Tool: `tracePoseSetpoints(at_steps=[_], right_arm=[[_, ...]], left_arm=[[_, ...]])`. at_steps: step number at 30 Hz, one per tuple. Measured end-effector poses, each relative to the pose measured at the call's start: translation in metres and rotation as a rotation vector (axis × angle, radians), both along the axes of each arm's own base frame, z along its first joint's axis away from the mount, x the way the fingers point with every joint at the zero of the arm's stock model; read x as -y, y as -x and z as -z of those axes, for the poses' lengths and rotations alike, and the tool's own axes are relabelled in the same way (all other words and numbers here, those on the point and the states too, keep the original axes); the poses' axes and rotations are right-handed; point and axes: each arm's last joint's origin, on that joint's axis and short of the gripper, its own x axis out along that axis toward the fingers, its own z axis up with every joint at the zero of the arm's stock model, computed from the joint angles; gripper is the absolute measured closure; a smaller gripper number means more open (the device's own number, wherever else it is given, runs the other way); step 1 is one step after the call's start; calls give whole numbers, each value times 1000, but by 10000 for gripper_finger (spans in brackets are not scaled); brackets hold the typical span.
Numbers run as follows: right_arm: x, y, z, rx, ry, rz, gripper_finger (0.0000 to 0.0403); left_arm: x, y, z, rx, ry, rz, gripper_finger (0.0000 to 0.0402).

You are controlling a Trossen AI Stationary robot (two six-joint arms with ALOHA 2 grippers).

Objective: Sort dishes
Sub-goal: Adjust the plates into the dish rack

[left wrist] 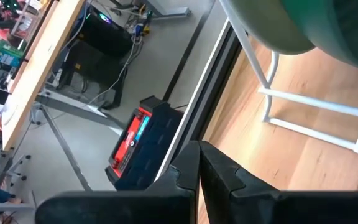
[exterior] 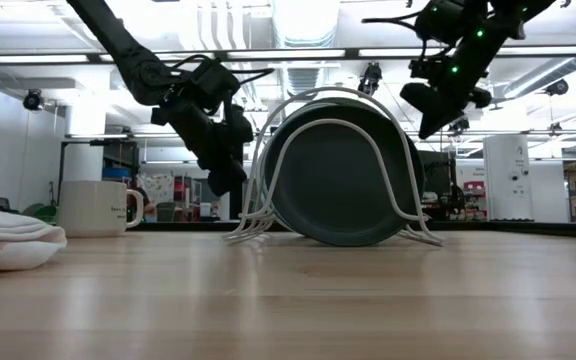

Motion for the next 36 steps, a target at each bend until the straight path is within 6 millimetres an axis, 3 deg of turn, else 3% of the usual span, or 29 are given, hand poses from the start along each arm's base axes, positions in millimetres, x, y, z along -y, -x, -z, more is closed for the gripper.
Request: tracePoseSetpoints(at_steps=[9,17,30,36], right_arm=[[19,-23,15,-19,61,-32,385],[21,-30,14,36,56,-102,385],[21,-30,12,35,79,-108,385],[14,-13,4,10,80,17,385]], left_arm=[[0,1,-1,-15,-8,9,401],[0,1,-1,-32,-16,20,401],[2,7,-3,-115,-31,-16,401],[10,20,-16,-178,19,8,401]])
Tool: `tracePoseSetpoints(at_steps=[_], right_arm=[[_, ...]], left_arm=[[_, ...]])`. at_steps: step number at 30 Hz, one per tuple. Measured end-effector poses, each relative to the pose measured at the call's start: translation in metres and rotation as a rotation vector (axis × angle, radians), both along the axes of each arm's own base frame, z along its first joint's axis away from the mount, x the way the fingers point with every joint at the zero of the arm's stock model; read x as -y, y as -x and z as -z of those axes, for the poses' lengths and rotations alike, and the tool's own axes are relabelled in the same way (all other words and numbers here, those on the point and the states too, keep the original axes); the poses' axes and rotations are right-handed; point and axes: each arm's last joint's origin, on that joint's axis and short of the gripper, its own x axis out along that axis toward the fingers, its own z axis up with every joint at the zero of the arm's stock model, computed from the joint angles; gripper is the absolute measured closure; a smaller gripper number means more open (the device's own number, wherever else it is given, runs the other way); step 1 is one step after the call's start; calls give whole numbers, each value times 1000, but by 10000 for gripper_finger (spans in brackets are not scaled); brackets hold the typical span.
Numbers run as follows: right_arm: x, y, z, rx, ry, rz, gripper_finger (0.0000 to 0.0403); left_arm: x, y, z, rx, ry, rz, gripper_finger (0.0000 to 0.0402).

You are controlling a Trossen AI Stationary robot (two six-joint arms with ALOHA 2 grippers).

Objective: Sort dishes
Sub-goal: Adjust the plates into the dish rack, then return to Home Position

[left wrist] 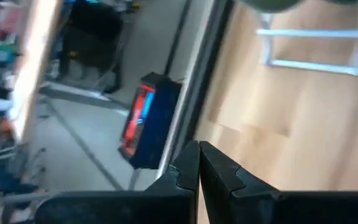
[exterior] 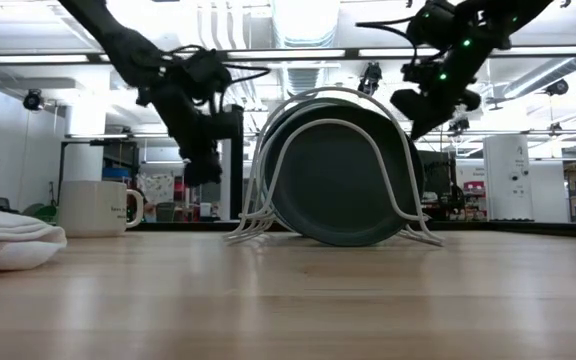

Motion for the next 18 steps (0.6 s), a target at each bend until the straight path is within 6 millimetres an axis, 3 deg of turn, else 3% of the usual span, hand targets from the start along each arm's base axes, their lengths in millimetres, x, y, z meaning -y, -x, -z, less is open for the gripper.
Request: tracePoseSetpoints(at_steps=[6,11,18], right_arm=[[-16,17,-2,4,-140,1,385],[-32,15,1,59,-281,-127,385],[-51,5,14,70,-344,-217,385]], left_arm=[[21,18,-20,55,286,243,401],[37,24,-40,225,487,496,401],[37,19,-34,258,533,545,401]])
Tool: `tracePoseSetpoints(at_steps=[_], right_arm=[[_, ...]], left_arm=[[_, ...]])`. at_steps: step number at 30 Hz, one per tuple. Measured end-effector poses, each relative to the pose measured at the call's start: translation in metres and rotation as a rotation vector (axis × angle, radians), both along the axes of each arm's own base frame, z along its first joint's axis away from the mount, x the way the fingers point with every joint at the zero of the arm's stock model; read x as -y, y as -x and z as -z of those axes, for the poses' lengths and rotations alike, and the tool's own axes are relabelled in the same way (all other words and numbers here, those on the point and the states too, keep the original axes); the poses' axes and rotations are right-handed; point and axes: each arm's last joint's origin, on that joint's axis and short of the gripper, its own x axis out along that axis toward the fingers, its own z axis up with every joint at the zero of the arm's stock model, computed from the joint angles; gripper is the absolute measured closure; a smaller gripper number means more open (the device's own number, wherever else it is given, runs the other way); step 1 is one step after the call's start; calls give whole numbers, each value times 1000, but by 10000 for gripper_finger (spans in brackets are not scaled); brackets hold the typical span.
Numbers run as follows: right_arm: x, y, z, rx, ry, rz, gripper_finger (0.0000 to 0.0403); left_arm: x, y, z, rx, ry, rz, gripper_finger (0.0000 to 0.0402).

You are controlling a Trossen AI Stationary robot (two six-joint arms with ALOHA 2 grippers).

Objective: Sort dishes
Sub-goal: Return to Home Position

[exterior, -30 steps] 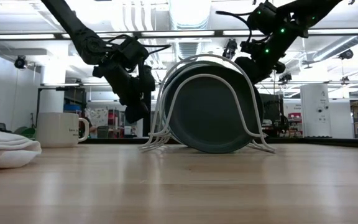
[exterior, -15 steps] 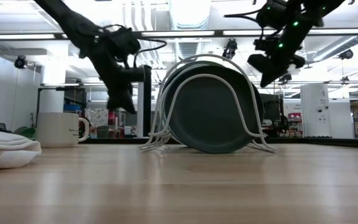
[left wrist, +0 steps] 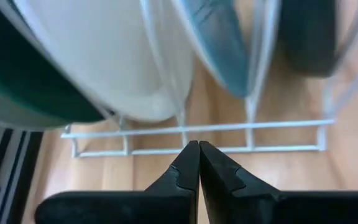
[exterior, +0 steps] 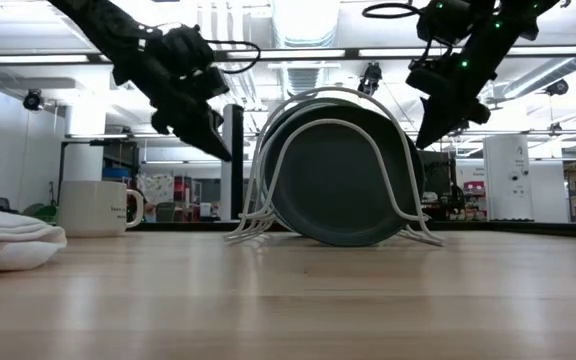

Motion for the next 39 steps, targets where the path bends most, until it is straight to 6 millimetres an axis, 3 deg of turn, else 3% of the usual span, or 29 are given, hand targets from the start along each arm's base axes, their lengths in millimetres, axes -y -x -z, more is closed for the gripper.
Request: tracePoseSetpoints(at_steps=[8,16,22,30,35,39], right_arm=[[0,1,16,-30,96,127,385],[-8,1,28,4,-72,-3,385],[-12,4,27,-3,-82,-22,385],[-20,9,15,67,-78,-87,385],[-20,15,8,20,115,-25,385],[-26,24,-13,136,171,-107,385]], left_arm=[[-14,-16,24,-41,-90,-90,401],[-9,-12,37,-142,-14,-6,401],[-2,0,36,-226,58,14,401],[2,0,28,-159,103,71,401],[3,6,20,-172,54,28,401],[15,20,4,-168,98,65,401]])
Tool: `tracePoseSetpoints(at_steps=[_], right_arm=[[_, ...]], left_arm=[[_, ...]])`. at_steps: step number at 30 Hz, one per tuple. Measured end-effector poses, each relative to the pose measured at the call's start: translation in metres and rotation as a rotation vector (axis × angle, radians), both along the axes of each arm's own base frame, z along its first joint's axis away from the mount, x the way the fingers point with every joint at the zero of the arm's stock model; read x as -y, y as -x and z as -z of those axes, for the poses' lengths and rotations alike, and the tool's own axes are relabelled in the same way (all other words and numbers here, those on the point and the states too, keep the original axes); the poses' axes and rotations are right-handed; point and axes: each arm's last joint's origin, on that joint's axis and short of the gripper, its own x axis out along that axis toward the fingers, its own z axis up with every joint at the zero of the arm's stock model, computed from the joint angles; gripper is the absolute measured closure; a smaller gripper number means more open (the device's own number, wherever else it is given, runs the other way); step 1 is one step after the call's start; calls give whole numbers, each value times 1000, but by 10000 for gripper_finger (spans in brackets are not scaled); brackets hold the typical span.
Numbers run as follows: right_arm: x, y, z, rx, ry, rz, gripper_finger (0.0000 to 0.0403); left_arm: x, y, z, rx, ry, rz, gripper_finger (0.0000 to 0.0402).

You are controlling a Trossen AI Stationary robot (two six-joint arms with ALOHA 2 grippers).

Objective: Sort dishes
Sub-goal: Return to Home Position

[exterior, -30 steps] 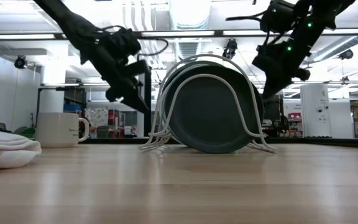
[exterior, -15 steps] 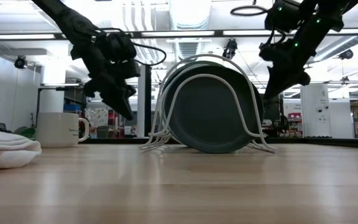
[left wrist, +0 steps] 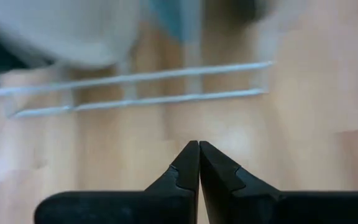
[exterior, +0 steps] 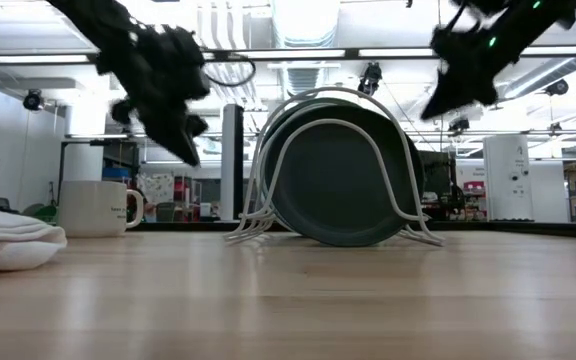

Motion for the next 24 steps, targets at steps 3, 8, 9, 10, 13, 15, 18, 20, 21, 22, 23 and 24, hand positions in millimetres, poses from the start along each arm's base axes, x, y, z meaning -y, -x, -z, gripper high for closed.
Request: tracePoseSetpoints(at_steps=[3,8,9,10,13,15,18,20,21,22,23,24], right_arm=[[-10,10,-19,105,71,-123,385],[-30,25,-29,228,210,-344,385],[-33,29,-25,254,228,-367,385],[-36,31,-21,280,241,-389,385],[-43,38,-5,352,298,-458,385],[-48,40,5,406,319,-526,385],[-52,43,19,428,336,-589,385],[-53,46,27,430,345,-597,385],[-53,47,31,425,345,-598,385],[-53,48,34,424,344,-594,385],[-53,49,36,432,342,-589,385],[-53,51,37,439,341,-586,385]], left_arm=[[13,13,-20,85,84,68,401],[41,35,-42,279,133,274,401],[46,41,-41,307,122,297,401],[50,46,-40,340,106,306,402],[59,61,-38,448,65,263,401],[65,71,-35,504,47,232,401],[71,87,-28,567,17,211,401],[74,95,-23,609,-13,188,401],[75,99,-21,630,-25,169,401],[76,102,-18,648,-33,152,402],[77,105,-17,662,-33,141,401],[78,108,-15,672,-30,133,401]])
